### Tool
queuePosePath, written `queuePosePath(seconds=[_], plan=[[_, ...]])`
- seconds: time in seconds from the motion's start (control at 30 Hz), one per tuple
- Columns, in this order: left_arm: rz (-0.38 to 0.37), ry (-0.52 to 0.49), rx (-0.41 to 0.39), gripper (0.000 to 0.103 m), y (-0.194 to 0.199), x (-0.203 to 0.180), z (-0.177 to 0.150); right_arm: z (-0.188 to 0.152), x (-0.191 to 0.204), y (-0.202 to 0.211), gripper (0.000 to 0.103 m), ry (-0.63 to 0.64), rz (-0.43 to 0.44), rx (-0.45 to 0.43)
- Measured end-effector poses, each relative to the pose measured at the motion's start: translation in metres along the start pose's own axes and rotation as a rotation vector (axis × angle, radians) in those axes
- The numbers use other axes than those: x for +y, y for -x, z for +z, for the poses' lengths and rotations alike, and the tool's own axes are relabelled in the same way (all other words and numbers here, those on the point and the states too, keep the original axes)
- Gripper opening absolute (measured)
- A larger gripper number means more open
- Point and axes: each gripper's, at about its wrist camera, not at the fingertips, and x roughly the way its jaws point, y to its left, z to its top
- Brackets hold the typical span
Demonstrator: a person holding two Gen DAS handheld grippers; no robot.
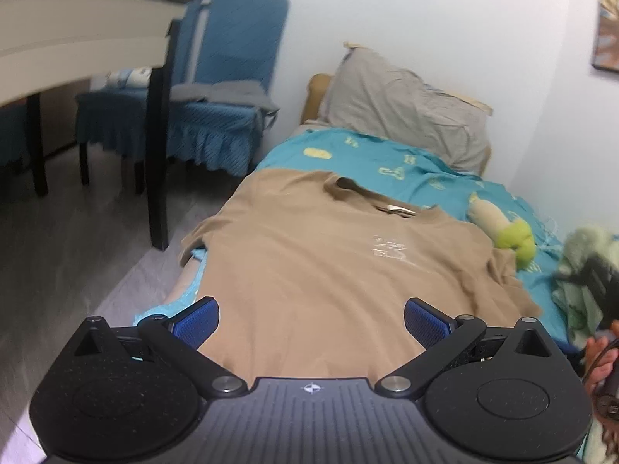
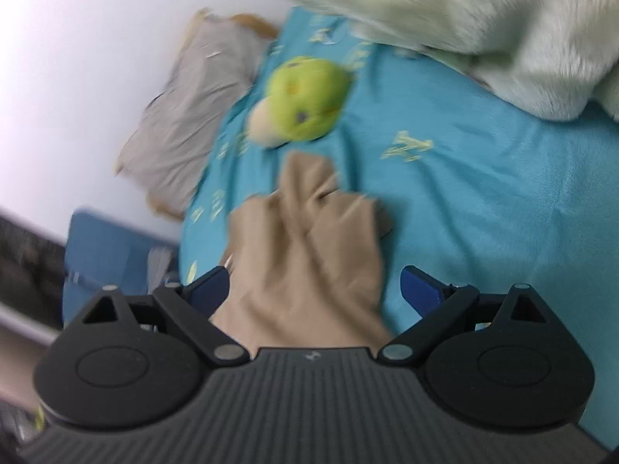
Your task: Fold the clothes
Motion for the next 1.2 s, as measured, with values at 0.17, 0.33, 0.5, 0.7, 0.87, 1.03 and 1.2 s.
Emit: queuePosePath(seconds=[0.17, 0.33, 0.5, 0.7, 0.87, 1.03, 1.2], plan=[[-0.039, 0.074, 0.009, 0.103, -0.029, 0.015, 0.007, 0.012, -0.011, -0.049, 0.084, 0.009, 0.006, -0.006], [-0.094, 0.141, 0.042, 0.103, -0.06, 0.023, 0.007, 0.009, 0.007, -0.078, 0.044, 0.118, 0.055, 0.023], [-0.076, 0.171, 0.07, 0.103, -0.075, 0.027, 0.007, 0.007, 0.036, -0.048, 0.017, 0.283, 0.0, -0.198], [-0.078, 0.17, 0.07, 0.103, -0.07, 0.027, 0.005, 0.009, 0.026, -0.005, 0.017, 0.254, -0.101, -0.342], [-0.07, 0.153, 0.06, 0.103, -0.064, 0.025, 0.003, 0.006, -0.014, -0.012, 0.022, 0.049, -0.007, -0.236], [-0.075, 0.179, 0.073, 0.103, -0.064, 0.028, 0.004, 0.011, -0.032, -0.025, 0.094, -0.074, 0.172, -0.187], [-0.071, 0.16, 0.092, 0.103, -0.071, 0.027, 0.002, 0.02, -0.037, -0.051, 0.093, -0.133, 0.235, -0.116]])
